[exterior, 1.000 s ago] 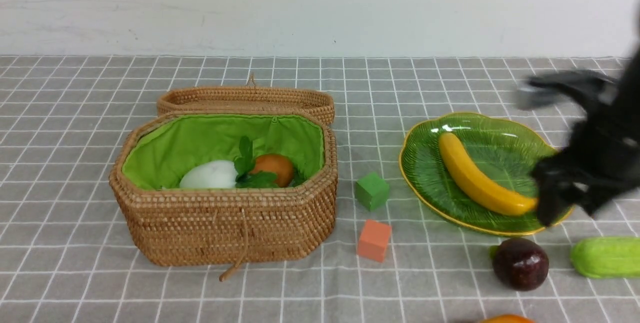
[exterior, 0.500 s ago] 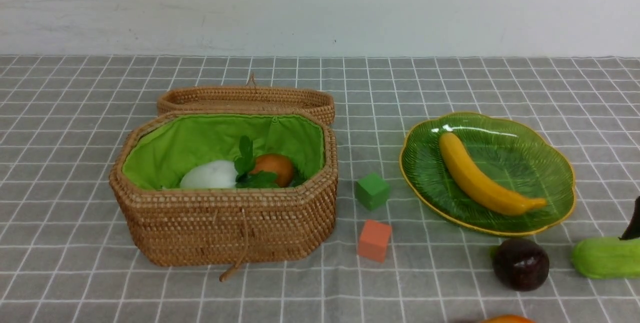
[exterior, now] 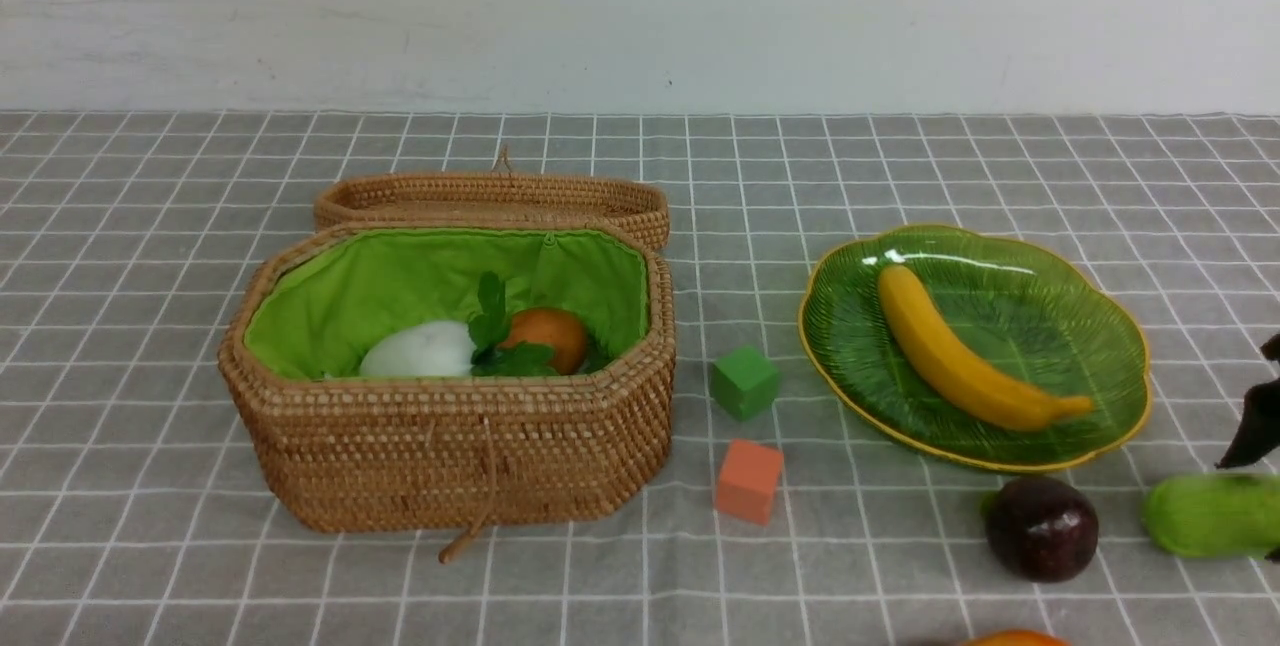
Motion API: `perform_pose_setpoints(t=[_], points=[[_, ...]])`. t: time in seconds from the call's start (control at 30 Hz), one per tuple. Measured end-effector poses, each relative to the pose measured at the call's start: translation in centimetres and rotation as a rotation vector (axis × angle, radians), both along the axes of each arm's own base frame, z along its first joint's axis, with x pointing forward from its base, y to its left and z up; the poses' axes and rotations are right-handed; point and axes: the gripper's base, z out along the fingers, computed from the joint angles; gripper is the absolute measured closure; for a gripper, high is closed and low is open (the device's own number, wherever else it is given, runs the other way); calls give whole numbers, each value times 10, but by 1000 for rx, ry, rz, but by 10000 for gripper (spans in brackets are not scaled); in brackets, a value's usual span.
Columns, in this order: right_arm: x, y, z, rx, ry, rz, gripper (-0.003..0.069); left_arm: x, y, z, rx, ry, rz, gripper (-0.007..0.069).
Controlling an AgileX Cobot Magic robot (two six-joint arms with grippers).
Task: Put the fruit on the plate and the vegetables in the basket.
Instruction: Take a chayote with your right arm and place it on the basket on the left.
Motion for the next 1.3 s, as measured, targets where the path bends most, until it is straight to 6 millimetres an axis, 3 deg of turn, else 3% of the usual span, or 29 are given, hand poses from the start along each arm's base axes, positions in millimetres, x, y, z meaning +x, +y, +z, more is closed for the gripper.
perform_pose_setpoints(t=[0.13, 0.27, 0.4, 0.5, 0.53, 0.57, 0.6, 0.67, 0.7, 0.73, 0.77, 0.83, 0.9, 0.93, 1.07, 1.3], points=[[0, 0, -19, 15, 83, 20, 172, 0, 0, 0, 0, 0, 0, 386], [0, 0, -16, 0, 70, 57, 212, 0, 0, 0, 0, 0, 0, 386], [0, 1, 15, -38, -55, 94, 213, 0, 0, 0, 0, 0, 0, 386], [4, 6, 51, -55, -227, 118, 213, 0, 0, 0, 0, 0, 0, 386], [8, 12, 75, -74, -347, 141, 213, 0, 0, 0, 0, 0, 0, 386], [9, 14, 76, -71, -355, 148, 213, 0, 0, 0, 0, 0, 0, 386], [13, 22, 95, -82, -451, 180, 213, 0, 0, 0, 0, 0, 0, 386], [22, 49, 138, -115, -683, 273, 213, 0, 0, 0, 0, 0, 0, 386], [27, 72, 160, -135, -806, 355, 213, 0, 0, 0, 0, 0, 0, 386], [28, 75, 167, -147, -839, 362, 213, 0, 0, 0, 0, 0, 0, 386], [32, 101, 188, -186, -962, 450, 213, 0, 0, 0, 0, 0, 0, 386], [33, 146, 211, -259, -1109, 620, 213, 0, 0, 0, 0, 0, 0, 386], [31, 192, 222, -354, -1215, 803, 213, 0, 0, 0, 0, 0, 0, 386], [33, 197, 222, -366, -1224, 817, 213, 0, 0, 0, 0, 0, 0, 386], [32, 291, 206, -557, -1333, 1224, 213, 0, 0, 0, 0, 0, 0, 386], [36, 374, 159, -717, -1364, 1512, 213, 0, 0, 0, 0, 0, 0, 386]])
